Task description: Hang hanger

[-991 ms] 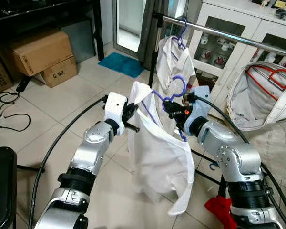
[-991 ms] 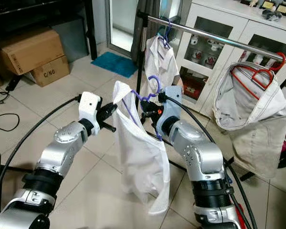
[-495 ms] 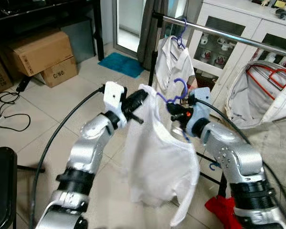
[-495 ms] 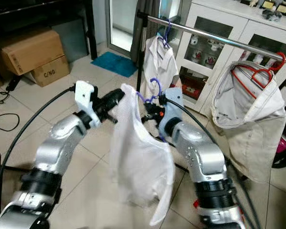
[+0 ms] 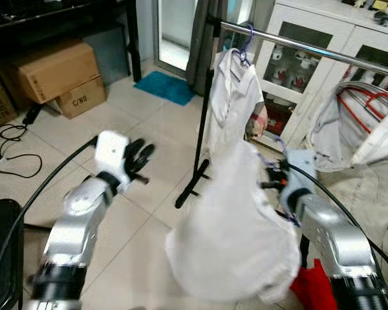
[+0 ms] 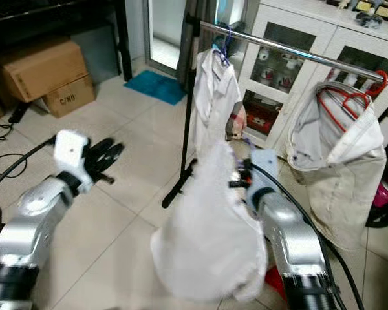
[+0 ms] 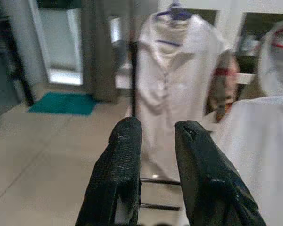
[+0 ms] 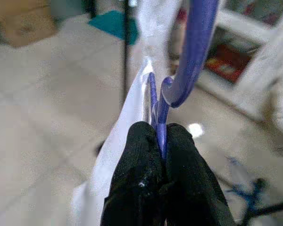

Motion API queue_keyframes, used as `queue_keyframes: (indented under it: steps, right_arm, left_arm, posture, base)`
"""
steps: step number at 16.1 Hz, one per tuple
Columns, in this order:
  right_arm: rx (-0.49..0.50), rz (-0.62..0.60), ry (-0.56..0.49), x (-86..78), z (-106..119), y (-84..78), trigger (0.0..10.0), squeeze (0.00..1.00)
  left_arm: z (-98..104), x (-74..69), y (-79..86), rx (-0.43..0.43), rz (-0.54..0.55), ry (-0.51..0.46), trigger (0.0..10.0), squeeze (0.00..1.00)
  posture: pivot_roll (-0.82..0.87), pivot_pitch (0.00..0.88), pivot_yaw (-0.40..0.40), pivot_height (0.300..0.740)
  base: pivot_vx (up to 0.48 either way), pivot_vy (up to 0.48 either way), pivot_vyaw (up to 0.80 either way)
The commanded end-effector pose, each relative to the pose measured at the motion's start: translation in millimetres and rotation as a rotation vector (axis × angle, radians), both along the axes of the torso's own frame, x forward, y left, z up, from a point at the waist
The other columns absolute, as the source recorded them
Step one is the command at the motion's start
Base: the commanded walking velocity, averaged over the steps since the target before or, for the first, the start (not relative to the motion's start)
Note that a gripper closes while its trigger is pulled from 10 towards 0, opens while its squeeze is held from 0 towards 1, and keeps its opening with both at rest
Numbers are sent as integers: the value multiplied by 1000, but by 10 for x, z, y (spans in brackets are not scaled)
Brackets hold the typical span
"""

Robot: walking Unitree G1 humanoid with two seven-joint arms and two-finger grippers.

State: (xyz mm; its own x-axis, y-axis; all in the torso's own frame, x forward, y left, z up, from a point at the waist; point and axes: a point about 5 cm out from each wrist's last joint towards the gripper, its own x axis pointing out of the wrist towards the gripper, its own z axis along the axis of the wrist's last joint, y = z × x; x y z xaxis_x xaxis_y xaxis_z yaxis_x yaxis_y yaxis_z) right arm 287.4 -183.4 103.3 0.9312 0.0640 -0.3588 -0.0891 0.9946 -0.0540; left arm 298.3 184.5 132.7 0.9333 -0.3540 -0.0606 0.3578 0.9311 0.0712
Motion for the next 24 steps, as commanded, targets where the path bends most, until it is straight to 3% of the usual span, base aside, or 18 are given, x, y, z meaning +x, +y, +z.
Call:
queue_keyframes:
  steps: [1,5,9,11,16,24]
  right_arm:
    - [-38,-93,-76,10,133,-168,10000,0]
    - [-36,-176,-133,27,193,-232,10000,0]
    - [13,-208,-192,47,232,-126,10000,0]
    - [-78,-204,-214,58,232,-124,10000,0]
    - [69,-175,-273,138,328,-2,10000,0]
    - [88,-120,-267,126,297,155,10000,0]
  left_arm:
    - [-1,-23,-2,-12,33,10,10000,0]
    - [-54,-47,-9,12,111,15,10000,0]
    - [-42,-26,-87,30,98,16,10000,0]
    - [-5,14,-105,29,99,6,10000,0]
    - [33,46,-213,-7,62,3,10000,0]
    - [11,21,-179,-45,84,14,10000,0]
  posture:
    - [-116,0,-65,740]
    - [-111,0,-57,740]
    - [-113,0,-41,740]
    - [-111,0,-36,740]
    - [-114,0,-31,740]
    - [-122,0,-36,740]
  base:
    - [0,0,0]
    - [0,0,-200]
    - [0,0,-800]
    - [0,0,-800]
    - [105,0,-543]
    - [316,0,0]
